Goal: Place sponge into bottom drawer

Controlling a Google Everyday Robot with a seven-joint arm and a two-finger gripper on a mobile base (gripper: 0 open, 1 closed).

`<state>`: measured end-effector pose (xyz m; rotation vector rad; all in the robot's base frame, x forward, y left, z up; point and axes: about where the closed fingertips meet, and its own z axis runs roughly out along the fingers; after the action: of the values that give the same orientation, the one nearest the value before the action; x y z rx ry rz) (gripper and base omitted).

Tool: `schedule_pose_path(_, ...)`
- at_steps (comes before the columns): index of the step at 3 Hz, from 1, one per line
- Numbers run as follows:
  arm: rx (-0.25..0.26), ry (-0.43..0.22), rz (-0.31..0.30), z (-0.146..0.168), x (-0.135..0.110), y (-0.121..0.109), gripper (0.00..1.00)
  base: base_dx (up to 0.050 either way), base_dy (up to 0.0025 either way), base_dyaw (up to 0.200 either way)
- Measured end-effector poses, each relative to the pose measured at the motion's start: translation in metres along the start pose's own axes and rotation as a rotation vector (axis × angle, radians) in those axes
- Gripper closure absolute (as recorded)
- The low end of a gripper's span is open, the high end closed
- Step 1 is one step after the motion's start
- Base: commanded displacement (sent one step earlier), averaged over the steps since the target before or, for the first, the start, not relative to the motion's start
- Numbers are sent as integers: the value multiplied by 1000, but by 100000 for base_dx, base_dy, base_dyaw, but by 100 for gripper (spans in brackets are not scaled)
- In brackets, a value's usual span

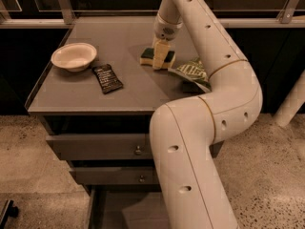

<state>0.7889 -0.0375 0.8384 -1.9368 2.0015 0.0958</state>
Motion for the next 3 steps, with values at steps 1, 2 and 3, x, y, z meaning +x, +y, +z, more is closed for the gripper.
schedule_pose_path(1, 34, -174, -92, -15, -18, -3, 100, 0, 0, 0)
schedule_pose_path(2, 35, -342, -184, -46, -28, 11, 100, 0, 0, 0)
schedule_pose_path(3, 32, -402, -176, -78, -11, 27, 100, 0, 0, 0)
